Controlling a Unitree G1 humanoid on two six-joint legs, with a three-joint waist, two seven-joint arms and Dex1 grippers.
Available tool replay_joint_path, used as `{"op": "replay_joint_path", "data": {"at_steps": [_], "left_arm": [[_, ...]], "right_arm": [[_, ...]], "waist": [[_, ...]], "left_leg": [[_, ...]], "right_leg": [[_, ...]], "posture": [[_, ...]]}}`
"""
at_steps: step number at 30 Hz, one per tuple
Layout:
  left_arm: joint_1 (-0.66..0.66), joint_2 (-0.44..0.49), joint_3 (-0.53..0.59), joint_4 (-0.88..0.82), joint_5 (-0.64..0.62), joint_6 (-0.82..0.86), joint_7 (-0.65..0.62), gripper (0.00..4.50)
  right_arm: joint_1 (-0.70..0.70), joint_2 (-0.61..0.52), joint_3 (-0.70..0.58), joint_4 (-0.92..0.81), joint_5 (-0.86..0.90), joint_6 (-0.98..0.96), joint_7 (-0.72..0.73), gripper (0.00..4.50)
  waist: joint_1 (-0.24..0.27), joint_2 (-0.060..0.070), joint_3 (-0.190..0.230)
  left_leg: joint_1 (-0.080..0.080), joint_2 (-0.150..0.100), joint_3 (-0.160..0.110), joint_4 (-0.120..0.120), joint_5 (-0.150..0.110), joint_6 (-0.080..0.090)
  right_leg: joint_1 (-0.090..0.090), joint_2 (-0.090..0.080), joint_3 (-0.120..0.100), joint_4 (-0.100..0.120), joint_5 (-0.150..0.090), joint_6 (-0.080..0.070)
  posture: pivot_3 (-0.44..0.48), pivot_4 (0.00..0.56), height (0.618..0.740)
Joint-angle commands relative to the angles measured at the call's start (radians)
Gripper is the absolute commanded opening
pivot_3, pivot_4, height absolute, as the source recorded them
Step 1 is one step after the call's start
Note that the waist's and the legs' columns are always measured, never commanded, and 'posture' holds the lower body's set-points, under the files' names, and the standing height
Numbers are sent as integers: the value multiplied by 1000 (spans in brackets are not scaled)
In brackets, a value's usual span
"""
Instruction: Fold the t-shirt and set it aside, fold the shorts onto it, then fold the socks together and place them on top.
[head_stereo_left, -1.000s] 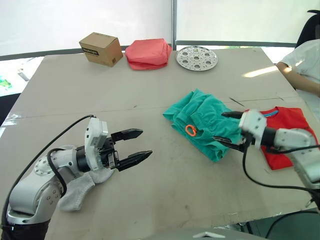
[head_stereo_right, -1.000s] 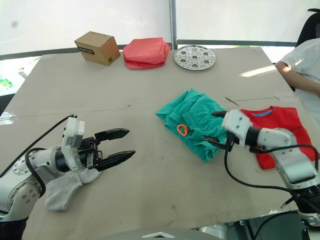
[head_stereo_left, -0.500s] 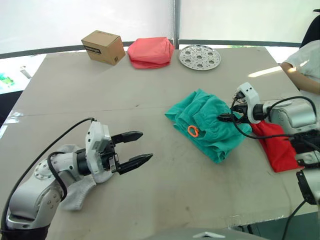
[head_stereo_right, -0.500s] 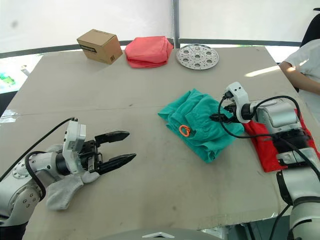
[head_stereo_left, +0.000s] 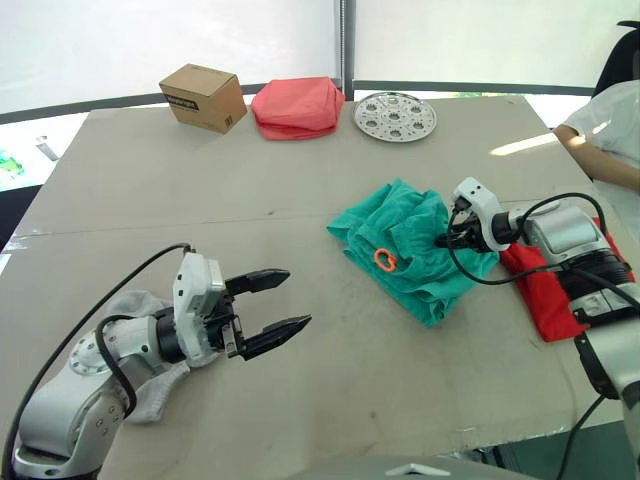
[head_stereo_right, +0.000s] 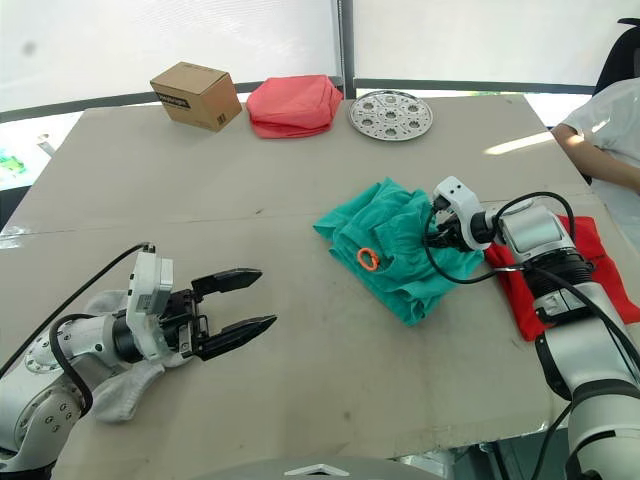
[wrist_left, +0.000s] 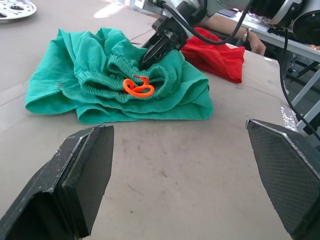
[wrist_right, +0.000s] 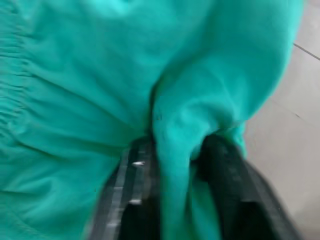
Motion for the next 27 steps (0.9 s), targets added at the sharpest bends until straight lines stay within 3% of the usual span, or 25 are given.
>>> {"op": "replay_joint_path", "data": {"at_steps": [1,5,9,13,17,22,27], "left_arm": [[-19,-1,-3,0,2,-25,-15,4500],[-43,-4,-19,21,9,-31,-20,4500],[-59,-14,-35,31,15,-37,-21,4500],[-81,-28,-61,47,24,-45,-28,4500],[-111,-35,-84,64,25,-48,-48,4500],[-181,-36,-135,73,9,-40,-89,4500],[-255,-46,-192,57,-14,-17,-114,4500]], "right_arm": [[32,-3,-29,-35,-11,18,-12,53],[89,-19,-117,-179,23,64,-53,53],[182,-5,-265,-439,102,135,-123,53],[292,14,-449,-755,199,302,-231,53],[348,3,-634,-954,257,489,-332,53],[382,-122,-876,-1052,294,728,-353,53],[470,-295,-1076,-974,318,827,-292,53]], "waist": [[0,0,0],[4,0,0],[8,2,1],[10,2,2],[12,2,1],[14,3,2],[12,2,1]], "left_leg": [[0,0,0,0,0,0],[0,0,0,0,0,0],[-1,0,0,0,0,0],[-2,0,-1,0,0,0],[-2,0,-1,0,0,0],[-2,-1,-2,1,0,0],[-3,-1,-2,0,0,0]], "right_leg": [[0,0,0,0,0,0],[0,0,0,0,0,0],[0,0,0,0,0,0],[0,0,-1,0,0,0],[0,-1,-1,0,0,1],[0,-1,-1,-1,0,1],[0,-1,-1,-2,0,0]], "posture": [[0,150,740],[0,150,740],[0,150,740],[0,150,740],[0,150,740],[0,150,740],[0,150,740]]}}
